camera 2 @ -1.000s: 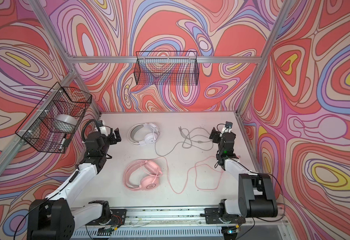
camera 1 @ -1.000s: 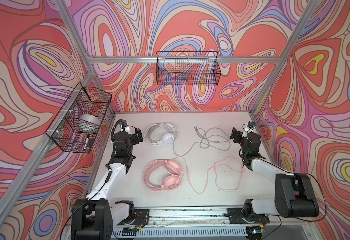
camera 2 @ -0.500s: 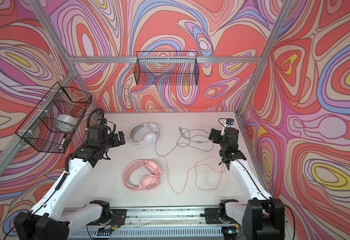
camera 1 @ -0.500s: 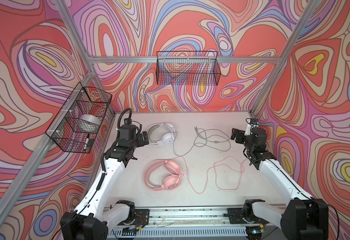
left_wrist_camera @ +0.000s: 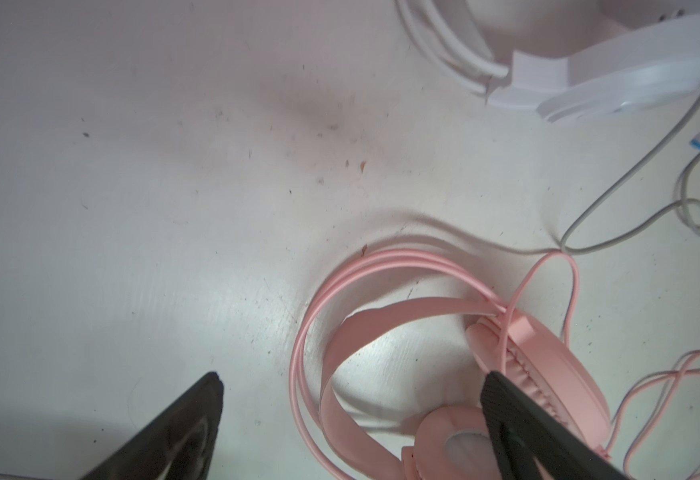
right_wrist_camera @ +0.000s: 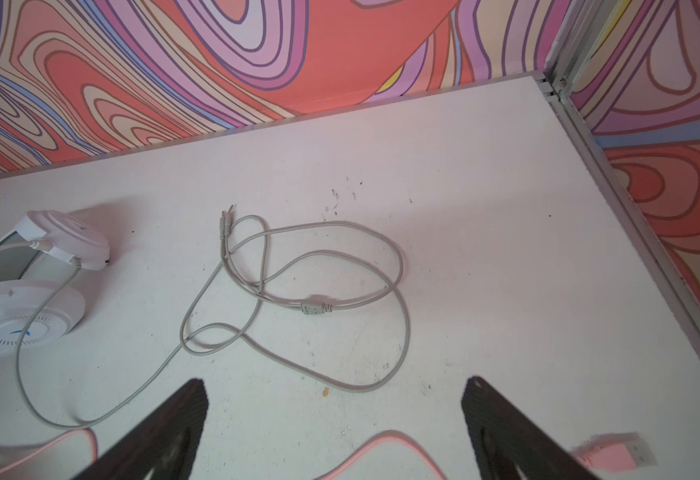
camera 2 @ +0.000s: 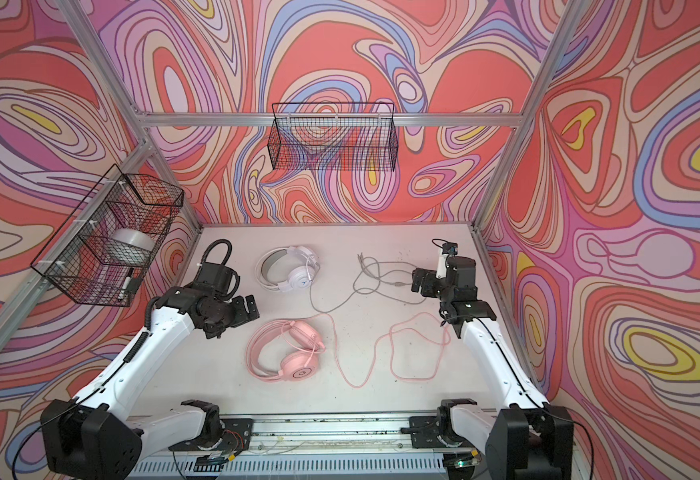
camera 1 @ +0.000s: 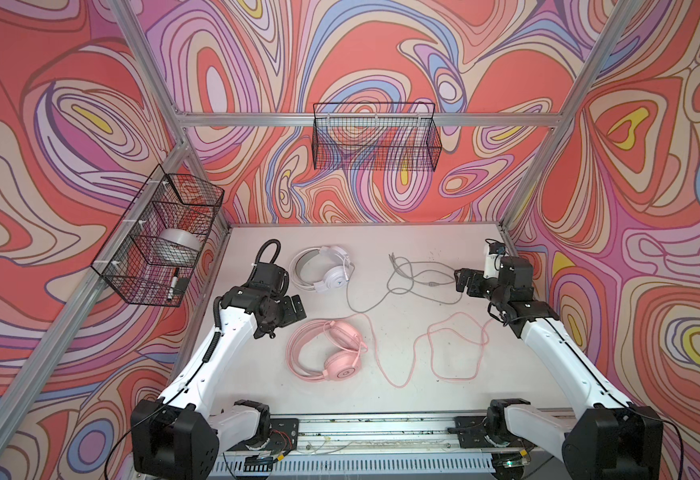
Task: Wrap the headphones
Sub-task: 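Lower the left gripper onto the pink headset headband while the right arm rises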
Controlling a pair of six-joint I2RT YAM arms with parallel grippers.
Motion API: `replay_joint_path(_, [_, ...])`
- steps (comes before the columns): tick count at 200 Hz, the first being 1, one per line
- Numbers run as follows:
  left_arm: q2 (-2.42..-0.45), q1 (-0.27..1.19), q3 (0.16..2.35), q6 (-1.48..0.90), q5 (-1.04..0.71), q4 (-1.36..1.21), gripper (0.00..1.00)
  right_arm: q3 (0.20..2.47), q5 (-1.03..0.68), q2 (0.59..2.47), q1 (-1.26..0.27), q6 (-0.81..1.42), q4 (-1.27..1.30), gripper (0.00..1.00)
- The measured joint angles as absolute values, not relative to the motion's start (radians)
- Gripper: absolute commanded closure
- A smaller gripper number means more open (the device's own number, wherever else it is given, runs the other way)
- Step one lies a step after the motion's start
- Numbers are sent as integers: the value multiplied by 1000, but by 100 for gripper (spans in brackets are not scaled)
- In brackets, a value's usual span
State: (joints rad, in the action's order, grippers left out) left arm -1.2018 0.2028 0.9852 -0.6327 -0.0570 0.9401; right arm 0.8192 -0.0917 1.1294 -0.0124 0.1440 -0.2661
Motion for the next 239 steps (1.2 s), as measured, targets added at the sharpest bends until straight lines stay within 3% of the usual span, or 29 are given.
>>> replay_joint_path(62, [-1397,261,911,-682,-126,950,9,814,-117,1117,-32,170,-286,2])
replay_joint_path(196, [-1517,287,779,-735,-130,843,22,794,-110,1116,-72,193,-324,2])
replay_joint_path(239, [-1527,287,786,-738,-147,838,36,788,-109,1141,-76,192,-323,1])
